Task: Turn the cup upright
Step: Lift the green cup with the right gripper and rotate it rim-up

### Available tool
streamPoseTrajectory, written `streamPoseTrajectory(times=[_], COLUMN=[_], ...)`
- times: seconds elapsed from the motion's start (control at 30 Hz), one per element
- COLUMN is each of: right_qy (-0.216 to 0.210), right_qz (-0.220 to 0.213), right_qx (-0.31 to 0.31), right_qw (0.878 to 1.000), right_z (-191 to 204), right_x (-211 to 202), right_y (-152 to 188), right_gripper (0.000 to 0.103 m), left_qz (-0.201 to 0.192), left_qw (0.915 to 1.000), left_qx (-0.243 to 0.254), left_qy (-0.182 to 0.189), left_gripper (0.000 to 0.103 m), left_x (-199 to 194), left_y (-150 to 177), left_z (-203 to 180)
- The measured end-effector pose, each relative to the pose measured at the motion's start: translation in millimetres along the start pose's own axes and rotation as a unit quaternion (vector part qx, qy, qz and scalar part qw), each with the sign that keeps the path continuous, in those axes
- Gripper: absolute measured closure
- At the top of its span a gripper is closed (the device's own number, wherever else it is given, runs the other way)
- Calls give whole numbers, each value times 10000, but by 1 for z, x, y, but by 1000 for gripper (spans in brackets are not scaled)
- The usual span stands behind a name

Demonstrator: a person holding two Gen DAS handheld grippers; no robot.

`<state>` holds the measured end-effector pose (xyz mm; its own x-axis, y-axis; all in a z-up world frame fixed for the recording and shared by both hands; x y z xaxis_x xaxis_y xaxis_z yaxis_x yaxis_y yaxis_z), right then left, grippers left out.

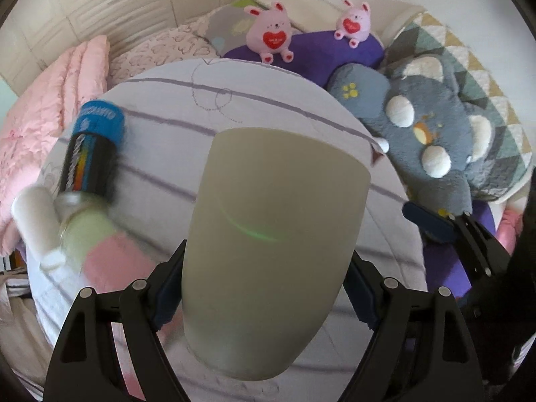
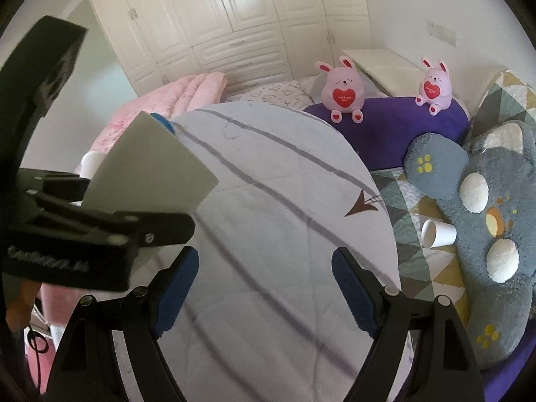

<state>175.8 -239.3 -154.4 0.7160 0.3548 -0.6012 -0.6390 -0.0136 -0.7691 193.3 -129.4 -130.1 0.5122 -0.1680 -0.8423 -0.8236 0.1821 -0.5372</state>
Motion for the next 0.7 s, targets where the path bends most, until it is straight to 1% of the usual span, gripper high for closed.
streamPoseTrajectory(times=[0.13,0.27,0.33,0.43,0.5,0.57,0.63,0.7], right_qy=[56,60,-13,33,121,226,199,269], right_qz=[-10,107,172,240,307,429,533,542], right_qx=[-161,-254,-257,-524,-732,-918,-1027,-1143], right_qw=[9999,9996,9995,9983,9968,9946,9931,9916], right_z=[11,24,31,43,49,54,59,61], right_x=[-19,-31,-36,-41,-40,-39,-39,-39], right_y=[9,22,28,37,41,47,52,55], right_gripper=[20,20,20,20,20,20,20,20], left_qz=[-63,-113,-157,-148,-148,-70,4,114], left_qw=[9998,9993,9987,9977,9973,9958,9942,9923], left_qx=[-194,-338,-464,-658,-713,-902,-1071,-1230], left_qy=[32,-78,-127,-100,-95,-110,-50,24], left_gripper=[19,19,19,19,19,19,19,19], left_x=[-30,-51,-58,-67,-68,-65,-60,-51], left_y=[27,57,70,93,102,112,121,129], left_z=[1,6,11,21,27,34,39,43])
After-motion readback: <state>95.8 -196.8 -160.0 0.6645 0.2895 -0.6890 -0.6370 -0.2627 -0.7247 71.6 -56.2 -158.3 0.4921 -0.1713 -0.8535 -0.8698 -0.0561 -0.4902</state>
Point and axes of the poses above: each gripper's, at about its wrist camera, not at the fingertips, and x roughly the way its jaws point, z to its left, y to its underside, the point moved 6 cm from there along x, roughly the way its jaws point, and after that the axes turned 13 degrees about -z, right-handed, at the moved point
